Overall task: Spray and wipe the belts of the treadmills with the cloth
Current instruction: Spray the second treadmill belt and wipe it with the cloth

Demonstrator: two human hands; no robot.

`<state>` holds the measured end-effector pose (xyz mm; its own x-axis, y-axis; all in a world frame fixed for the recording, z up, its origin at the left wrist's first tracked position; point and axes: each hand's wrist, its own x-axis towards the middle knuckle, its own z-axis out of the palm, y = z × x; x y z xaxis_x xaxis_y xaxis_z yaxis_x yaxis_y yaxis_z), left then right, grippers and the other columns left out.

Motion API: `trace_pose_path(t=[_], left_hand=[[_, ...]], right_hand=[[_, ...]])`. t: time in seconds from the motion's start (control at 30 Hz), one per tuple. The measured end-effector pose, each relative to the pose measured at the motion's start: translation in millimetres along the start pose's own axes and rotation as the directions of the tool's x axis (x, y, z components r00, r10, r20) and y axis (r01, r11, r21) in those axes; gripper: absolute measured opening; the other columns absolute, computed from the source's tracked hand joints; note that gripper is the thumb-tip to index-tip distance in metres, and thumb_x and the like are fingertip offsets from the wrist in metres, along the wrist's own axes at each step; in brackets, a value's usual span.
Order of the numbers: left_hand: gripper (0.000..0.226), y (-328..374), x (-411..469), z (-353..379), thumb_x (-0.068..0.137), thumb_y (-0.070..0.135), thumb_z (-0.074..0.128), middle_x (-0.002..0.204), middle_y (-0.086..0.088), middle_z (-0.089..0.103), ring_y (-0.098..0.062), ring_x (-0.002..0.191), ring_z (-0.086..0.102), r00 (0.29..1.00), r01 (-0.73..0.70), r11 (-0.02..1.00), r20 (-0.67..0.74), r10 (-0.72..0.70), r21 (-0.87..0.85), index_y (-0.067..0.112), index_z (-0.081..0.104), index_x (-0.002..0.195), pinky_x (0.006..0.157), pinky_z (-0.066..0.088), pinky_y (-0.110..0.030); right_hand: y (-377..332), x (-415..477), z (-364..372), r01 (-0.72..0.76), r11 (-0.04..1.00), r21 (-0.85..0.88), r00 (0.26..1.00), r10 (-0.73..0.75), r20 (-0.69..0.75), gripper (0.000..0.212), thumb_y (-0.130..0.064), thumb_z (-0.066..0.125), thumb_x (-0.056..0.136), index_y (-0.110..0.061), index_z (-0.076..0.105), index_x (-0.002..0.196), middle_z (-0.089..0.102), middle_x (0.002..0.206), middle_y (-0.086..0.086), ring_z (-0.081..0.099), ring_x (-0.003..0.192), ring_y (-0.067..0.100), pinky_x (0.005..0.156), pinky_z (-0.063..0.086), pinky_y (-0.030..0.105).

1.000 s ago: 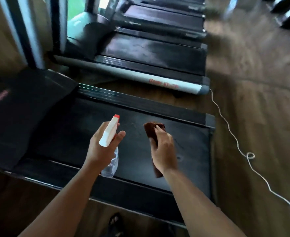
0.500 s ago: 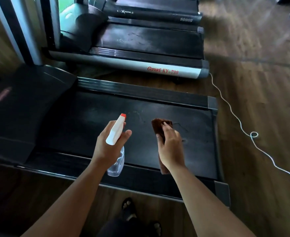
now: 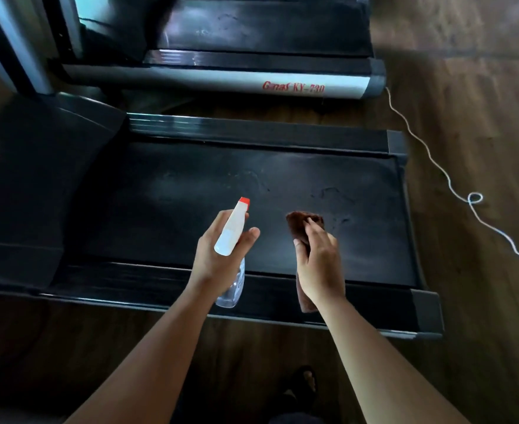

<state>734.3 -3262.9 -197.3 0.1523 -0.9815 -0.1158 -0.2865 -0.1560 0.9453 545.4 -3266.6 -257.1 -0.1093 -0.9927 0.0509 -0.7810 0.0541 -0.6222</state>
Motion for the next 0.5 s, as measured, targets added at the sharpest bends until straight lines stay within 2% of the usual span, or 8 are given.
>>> trace_pose_path(t=[0.2,0.3,0.4,0.5], left_hand=[[0.018,-75,43,-3,0.090,0.032,0.075,0.084,0.017,0.065,-0.005,0.080,0.062,0.999,0.014,1.000,0.049,-0.014,0.001,0.032,0.063,0.103,0.073,0.051,-0.027],[0.019,-121,64,-1,0.090,0.033,0.074,0.088,0.011,0.066,-0.011,0.082,0.063,0.999,-0.009,1.000,0.041,0.009,-0.006,0.030,0.063,0.105,0.074,0.051,-0.026],[0.022,-172,86,3,0.090,0.034,0.074,0.092,0.009,0.066,-0.015,0.085,0.064,0.999,-0.034,0.999,0.037,0.035,-0.030,0.028,0.063,0.108,0.078,0.053,-0.031],[0.022,-215,102,7,0.090,0.033,0.075,0.094,0.017,0.066,-0.009,0.085,0.063,0.997,-0.072,0.997,0.028,0.074,-0.041,0.028,0.063,0.108,0.079,0.053,-0.028]], right_hand=[[17,10,85,-0.105,0.994,-0.014,0.994,0.105,-0.001,0.043,-0.021,0.053,0.101,-0.009,0.051,0.142,0.050,0.147,0.006,0.042,0.134,0.027,0.110,0.036,0.037],[29,20,139,-0.142,0.990,0.004,0.990,0.142,-0.007,0.043,-0.022,0.052,0.101,-0.011,0.051,0.142,0.049,0.148,0.004,0.040,0.134,0.025,0.111,0.032,0.034],[46,27,195,-0.139,0.990,0.023,0.990,0.139,-0.011,0.042,-0.020,0.054,0.100,-0.011,0.052,0.141,0.051,0.147,0.004,0.042,0.132,0.025,0.110,0.032,0.032],[64,33,243,-0.091,0.995,0.027,0.995,0.092,-0.033,0.042,-0.019,0.057,0.098,-0.010,0.055,0.139,0.053,0.145,0.004,0.045,0.129,0.027,0.109,0.035,0.033]])
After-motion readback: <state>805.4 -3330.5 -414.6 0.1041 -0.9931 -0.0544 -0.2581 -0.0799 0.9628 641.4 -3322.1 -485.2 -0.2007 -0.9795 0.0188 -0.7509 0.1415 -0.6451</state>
